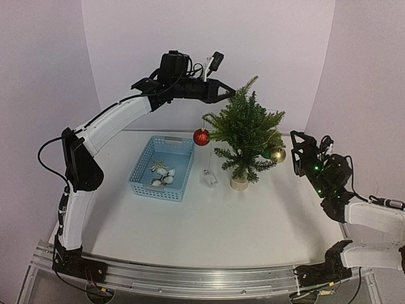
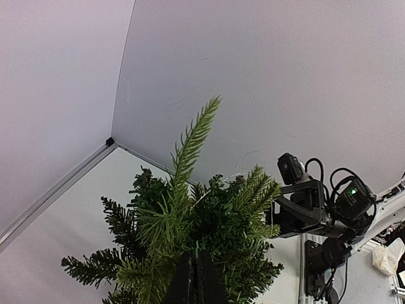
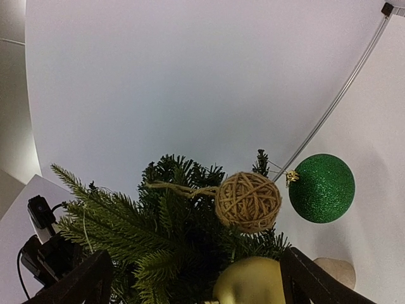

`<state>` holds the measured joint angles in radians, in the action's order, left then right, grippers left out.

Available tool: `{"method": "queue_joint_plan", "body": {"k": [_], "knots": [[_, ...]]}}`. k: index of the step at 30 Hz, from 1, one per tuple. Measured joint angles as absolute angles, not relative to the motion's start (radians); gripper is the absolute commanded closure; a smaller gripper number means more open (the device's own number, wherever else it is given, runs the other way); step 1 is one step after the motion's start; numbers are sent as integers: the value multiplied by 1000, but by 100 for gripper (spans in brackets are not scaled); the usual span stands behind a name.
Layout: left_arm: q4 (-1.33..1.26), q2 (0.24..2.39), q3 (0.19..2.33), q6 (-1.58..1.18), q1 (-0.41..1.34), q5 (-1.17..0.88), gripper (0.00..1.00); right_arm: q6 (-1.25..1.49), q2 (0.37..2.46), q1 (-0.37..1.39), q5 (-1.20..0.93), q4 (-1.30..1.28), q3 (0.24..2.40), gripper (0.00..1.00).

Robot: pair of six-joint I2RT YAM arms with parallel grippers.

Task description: Decorate the small christmas tree

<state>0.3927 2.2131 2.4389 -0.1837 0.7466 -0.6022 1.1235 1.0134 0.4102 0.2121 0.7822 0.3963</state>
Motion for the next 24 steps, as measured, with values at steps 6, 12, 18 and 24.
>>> {"method": "queue_joint_plan", "body": {"k": [6,12,18,24], "knots": [[393,2213,2439,-183,745,-604,100,1096,1007,410,216,767,421,9],[421,2213,2456,-157,744,-610,89,1001,938,410,215,645,489,9],[460,2213,2474,-117,744,-611,52,877,882,410,204,501,635,8],[483,2213,2474,-90,742,-618,41,811,892,410,182,437,675,8]]}}
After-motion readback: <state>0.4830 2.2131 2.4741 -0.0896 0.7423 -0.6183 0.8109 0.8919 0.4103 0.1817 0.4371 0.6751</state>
